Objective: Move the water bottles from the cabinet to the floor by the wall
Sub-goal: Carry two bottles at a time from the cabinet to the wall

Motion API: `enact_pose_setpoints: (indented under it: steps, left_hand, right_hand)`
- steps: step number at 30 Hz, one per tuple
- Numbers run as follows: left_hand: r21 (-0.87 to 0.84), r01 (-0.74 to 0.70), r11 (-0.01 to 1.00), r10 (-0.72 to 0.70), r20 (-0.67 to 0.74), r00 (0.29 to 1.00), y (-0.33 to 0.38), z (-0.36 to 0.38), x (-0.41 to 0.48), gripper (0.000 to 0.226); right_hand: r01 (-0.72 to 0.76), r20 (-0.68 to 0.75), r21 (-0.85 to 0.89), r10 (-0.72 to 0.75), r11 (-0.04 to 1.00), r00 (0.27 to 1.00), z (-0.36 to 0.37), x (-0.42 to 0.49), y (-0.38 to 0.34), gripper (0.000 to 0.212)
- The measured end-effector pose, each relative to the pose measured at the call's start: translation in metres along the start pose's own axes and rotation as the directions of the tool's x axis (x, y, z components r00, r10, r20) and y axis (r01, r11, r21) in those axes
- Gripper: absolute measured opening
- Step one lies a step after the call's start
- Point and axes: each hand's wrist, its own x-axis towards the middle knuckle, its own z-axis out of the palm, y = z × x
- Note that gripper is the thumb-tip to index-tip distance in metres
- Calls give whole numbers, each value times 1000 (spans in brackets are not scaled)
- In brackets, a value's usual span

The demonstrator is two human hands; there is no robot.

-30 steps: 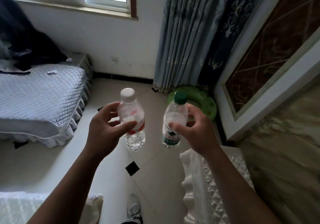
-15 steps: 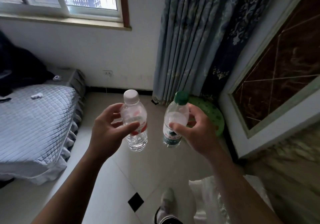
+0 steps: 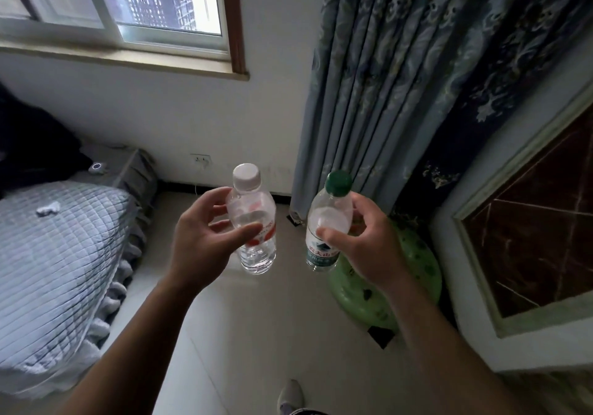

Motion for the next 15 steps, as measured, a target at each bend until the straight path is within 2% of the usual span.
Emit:
enact_pose_setpoints:
  steps: [4,15]
  left_hand:
    - [2,16,1000,-16,-15,1000,-7,10,52,62]
    - [-34,36,999,-36,-15,999,-47,9,202,55]
  right_hand:
    - [-6,9,-33,6,999,1000,-4,60,3,59]
    - [-6,20,-35,6,999,1000,32,208,18,55]
